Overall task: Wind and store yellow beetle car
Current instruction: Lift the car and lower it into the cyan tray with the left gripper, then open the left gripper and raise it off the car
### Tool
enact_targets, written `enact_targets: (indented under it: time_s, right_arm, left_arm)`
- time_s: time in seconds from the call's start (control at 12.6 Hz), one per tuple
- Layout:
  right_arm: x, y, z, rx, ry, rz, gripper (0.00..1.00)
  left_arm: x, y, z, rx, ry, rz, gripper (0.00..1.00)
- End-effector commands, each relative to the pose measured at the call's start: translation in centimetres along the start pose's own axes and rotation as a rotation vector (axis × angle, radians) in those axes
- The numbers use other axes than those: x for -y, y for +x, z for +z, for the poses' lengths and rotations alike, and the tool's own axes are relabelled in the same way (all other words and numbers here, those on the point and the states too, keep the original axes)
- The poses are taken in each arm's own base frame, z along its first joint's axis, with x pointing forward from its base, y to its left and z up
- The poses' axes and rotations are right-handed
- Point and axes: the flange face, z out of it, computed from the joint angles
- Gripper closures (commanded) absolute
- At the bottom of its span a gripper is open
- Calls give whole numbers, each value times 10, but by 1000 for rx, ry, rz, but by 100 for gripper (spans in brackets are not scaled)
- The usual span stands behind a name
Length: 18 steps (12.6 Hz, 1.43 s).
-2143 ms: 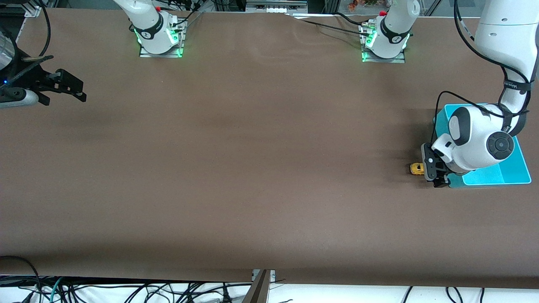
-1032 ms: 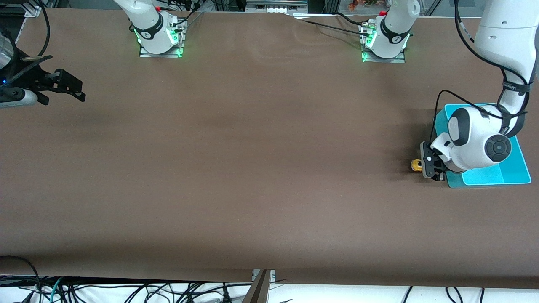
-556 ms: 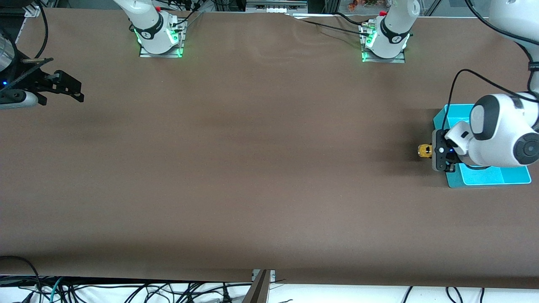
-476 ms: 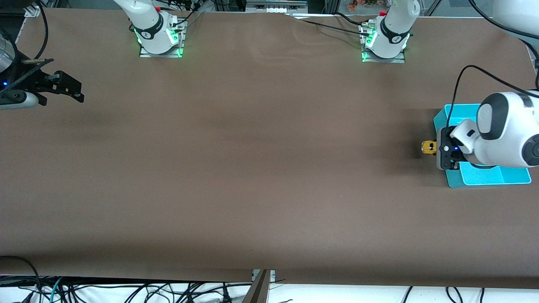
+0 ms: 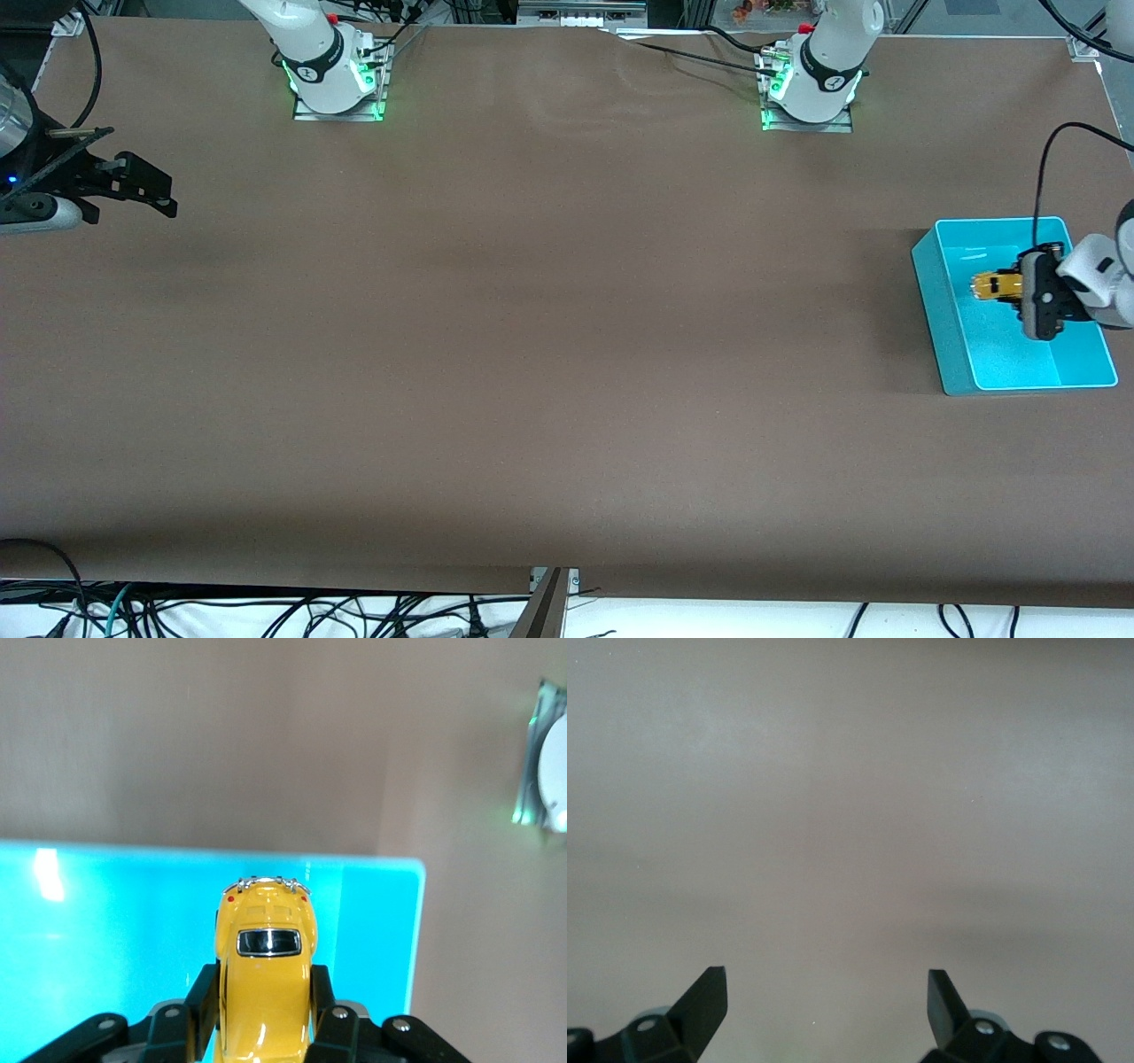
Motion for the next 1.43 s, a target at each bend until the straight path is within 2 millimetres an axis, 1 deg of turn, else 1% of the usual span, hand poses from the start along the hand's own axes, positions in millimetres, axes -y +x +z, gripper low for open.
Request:
enact_targets:
  time_s: [0.0,0.24,0.32,0.4,0.48,0.56,0.63,0.71,0.79,0.87,1.03,1.19,1.35]
  right_arm:
    - [-2,1,-6,5,-11,3,0]
    - [-2,1,-6,5,-11,3,0]
    - [-2,1,-6,5,-11,3,0]
    - [0,1,-6,6,-11,0,0]
    - [-1,1,-6,6,-9,2,0]
    - [0,0,-8,2,-10,0,0]
    - [0,0,-8,3,-9,2,0]
    - [0,0,-8,3,-9,0,0]
    - [0,0,-8,3,-9,0,0]
    - [0,0,-8,3,-9,0,0]
    - [1,0,-8,3,-8,4,0]
    - [3,1,-8,3,-7,2,0]
    - [3,1,-8,3,-8,2,0]
  left_arm:
    - [22,-21,39,53,-6,45,78]
    - [29,-58,95,3,-45,0,76]
    - [32,-62,105,-1,-37,1,73]
    - [32,-62,105,-7,-32,0,70]
    - [33,-60,102,-8,-25,6,45]
    - [32,-61,98,-8,-22,9,0]
    - [32,-61,98,-10,-23,47,0]
    - [32,-61,93,-11,-15,57,0]
    - [30,-61,80,-17,0,49,0]
    - [24,-58,63,-26,14,34,0]
    - [11,-52,19,-27,35,-43,0]
    - [7,-47,-13,-33,25,-117,0]
    - [5,-25,-40,-39,-9,-172,0]
